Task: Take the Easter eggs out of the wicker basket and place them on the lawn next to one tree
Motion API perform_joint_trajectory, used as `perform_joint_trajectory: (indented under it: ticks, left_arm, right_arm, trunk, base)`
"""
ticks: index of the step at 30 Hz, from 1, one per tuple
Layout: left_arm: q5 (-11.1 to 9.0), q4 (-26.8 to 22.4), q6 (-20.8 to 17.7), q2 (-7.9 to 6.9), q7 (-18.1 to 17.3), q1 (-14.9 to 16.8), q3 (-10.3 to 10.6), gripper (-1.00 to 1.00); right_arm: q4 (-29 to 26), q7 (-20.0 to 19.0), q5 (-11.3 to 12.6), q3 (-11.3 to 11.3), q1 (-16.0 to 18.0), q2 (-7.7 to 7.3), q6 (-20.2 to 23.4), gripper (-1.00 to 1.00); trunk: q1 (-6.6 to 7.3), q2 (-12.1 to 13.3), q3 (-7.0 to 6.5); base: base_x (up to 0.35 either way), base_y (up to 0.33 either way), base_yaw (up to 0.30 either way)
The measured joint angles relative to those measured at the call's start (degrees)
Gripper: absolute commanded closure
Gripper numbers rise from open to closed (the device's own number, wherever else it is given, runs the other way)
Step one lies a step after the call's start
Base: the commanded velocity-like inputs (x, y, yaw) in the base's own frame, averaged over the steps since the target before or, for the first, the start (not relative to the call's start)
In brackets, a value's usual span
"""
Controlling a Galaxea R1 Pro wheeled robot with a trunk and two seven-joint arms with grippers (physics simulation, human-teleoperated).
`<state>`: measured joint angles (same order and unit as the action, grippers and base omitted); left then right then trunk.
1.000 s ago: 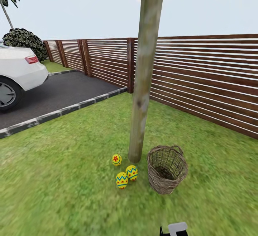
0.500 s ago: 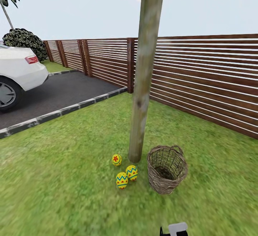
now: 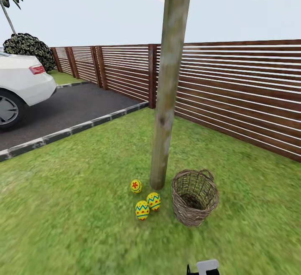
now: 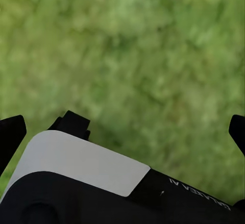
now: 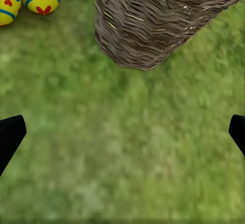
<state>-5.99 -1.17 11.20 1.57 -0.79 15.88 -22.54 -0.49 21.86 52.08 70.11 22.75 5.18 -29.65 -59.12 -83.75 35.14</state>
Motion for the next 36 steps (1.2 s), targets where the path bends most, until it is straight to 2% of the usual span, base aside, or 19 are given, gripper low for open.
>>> perform_joint_trajectory:
  ticks: [36]
  left_arm:
    - [0.0, 0.0, 0.0, 0.0, 0.0, 0.0, 0.0, -1.0]
  right_arm:
    - [0.0, 0.0, 0.0, 0.0, 0.0, 0.0, 0.0, -1.0]
  trunk:
    - [0.0, 0.0, 0.0]
  base:
    - [0.0, 0.0, 0.0]
